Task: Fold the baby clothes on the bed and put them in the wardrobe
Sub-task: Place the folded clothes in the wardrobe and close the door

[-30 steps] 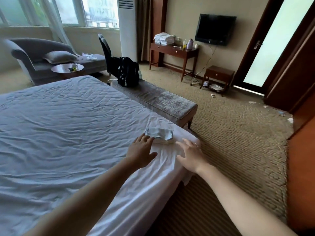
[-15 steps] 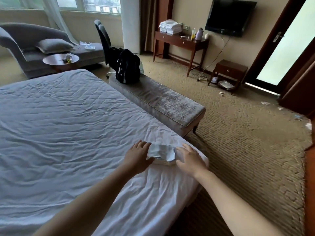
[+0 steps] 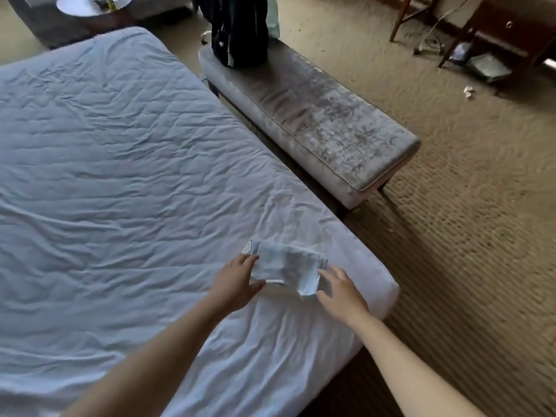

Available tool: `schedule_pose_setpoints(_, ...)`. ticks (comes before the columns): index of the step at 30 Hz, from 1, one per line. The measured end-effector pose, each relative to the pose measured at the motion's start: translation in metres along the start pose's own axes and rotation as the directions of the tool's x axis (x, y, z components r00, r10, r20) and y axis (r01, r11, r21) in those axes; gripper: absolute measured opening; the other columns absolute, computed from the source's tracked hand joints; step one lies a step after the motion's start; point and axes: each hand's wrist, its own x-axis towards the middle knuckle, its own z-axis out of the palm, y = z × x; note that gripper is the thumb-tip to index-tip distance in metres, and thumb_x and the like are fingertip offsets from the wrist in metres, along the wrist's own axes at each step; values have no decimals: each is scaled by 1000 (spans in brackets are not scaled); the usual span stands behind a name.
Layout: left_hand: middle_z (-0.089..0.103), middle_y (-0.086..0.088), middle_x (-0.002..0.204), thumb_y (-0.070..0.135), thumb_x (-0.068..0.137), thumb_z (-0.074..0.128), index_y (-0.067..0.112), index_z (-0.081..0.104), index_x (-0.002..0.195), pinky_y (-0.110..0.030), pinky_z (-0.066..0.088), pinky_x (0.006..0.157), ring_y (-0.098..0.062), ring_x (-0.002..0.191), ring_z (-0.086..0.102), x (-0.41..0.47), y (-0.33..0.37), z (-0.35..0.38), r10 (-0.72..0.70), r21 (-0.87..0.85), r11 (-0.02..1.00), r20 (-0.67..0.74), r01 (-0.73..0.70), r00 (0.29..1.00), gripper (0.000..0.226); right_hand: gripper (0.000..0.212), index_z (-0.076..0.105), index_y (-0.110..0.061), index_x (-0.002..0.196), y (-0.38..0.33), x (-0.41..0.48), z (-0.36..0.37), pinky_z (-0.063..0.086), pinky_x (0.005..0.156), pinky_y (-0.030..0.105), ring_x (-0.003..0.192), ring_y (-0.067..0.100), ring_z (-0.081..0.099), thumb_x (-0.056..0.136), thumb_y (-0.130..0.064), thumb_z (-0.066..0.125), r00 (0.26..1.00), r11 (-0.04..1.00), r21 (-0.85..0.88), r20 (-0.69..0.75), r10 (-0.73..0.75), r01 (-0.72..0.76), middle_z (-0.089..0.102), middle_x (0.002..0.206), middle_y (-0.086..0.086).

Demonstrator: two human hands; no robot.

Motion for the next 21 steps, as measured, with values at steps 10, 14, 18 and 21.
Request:
schedule_pose_setpoints(10,9,-6,162,36,91,66,34,29,151,-33,34,108,-23,145,26,96,-50,59,-58,-125,989,194,83,979,71,54,43,-35,143,42,108,48,30,111,28,148,14,15,94,-22,60,987,938,310,87,137,-157,4,162,-3)
schedule_pose_setpoints(14,-9,-13,161,24,93,65,38,11,151,-37,17,120,-25,151,-2,124,-70,89,-12,-259,963,222,71,975,80,55,53,-35,133,49,134,61,29,105,18,147,12,16,89,-4,64,976,818,541,31,215,-197,3,162,-1)
schedule_pose_setpoints(18,-12,-9,161,9,94,60,42,14,146,-27,12,116,-14,148,-15,137,-88,110,-1,-392,915,237,97,972,77,64,59,-47,118,55,149,81,32,116,38,144,15,28,82,5,67,968,689,706,-20,251,-164,23,156,1)
schedule_pose_setpoints(21,-8,-3,159,1,92,60,32,13,149,-27,10,115,-13,147,-15,140,-95,120,7,-419,904,208,83,978,80,67,58,-47,119,56,152,92,32,116,41,145,11,26,81,7,68,963,621,765,-6,270,-170,20,158,-4)
